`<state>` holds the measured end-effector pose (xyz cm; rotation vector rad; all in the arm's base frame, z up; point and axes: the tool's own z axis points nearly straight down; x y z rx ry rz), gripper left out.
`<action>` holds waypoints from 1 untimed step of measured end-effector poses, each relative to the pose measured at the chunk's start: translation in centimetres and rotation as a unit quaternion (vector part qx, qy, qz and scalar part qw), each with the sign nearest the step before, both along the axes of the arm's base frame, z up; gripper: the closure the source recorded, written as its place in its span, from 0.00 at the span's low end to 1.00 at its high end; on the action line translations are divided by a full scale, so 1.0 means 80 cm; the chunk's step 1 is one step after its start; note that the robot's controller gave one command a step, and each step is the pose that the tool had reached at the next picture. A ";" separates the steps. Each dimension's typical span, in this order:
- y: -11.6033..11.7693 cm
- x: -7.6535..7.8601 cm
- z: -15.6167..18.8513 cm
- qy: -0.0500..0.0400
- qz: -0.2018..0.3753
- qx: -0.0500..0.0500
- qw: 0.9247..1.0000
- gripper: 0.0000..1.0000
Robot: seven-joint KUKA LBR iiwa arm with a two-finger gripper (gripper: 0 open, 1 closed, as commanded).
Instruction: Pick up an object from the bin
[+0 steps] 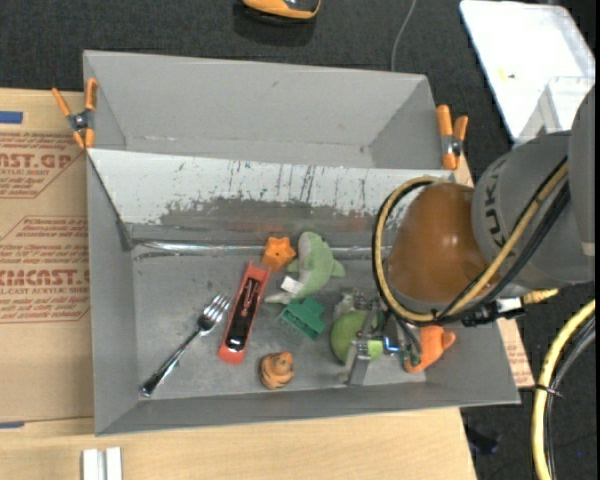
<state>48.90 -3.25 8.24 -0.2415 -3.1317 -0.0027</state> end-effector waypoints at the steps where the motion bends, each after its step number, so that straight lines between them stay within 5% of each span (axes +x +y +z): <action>1: -0.004 0.000 0.086 0.002 0.041 0.000 0.999 0.00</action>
Offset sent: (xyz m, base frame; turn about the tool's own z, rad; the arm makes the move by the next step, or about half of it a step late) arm -0.0090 -0.0240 0.0864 -0.0888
